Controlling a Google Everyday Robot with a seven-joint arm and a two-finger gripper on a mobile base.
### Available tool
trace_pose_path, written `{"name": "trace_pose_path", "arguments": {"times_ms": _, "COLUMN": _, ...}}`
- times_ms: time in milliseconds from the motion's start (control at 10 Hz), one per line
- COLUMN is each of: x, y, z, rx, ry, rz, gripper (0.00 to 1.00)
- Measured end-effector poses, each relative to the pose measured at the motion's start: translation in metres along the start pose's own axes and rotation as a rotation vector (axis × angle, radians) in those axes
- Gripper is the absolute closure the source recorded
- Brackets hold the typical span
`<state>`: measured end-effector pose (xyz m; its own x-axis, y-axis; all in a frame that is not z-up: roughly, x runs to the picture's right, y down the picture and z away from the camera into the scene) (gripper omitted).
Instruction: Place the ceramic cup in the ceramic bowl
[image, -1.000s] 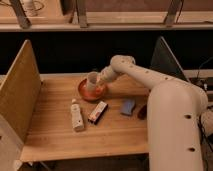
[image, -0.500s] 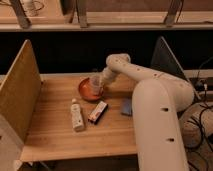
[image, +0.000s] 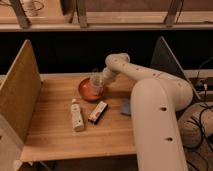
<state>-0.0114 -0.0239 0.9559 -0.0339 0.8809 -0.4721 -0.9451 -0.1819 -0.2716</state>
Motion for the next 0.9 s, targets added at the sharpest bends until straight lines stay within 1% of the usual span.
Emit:
{"name": "trace_pose_path", "arguments": {"times_ms": 100, "x": -0.0001, "y": -0.0004, "z": -0.0002, "rx": 0.0, "ry": 0.0, "rz": 0.0, "gripper": 0.65}}
{"name": "trace_pose_path", "arguments": {"times_ms": 300, "x": -0.0002, "y": -0.0013, "z": -0.0005, "rx": 0.001, "ry": -0.001, "rz": 0.001, "gripper": 0.43}}
{"name": "trace_pose_path", "arguments": {"times_ms": 500, "x": -0.0002, "y": -0.0019, "z": -0.0006, "rx": 0.001, "ry": -0.001, "rz": 0.002, "gripper": 0.24}}
{"name": "trace_pose_path", "arguments": {"times_ms": 600, "x": 0.0002, "y": -0.0022, "z": 0.0002, "rx": 0.001, "ry": 0.0, "rz": 0.002, "gripper": 0.2}}
{"name": "trace_pose_path", "arguments": {"times_ms": 900, "x": 0.0002, "y": -0.0024, "z": 0.0001, "rx": 0.001, "ry": 0.0, "rz": 0.003, "gripper": 0.2}}
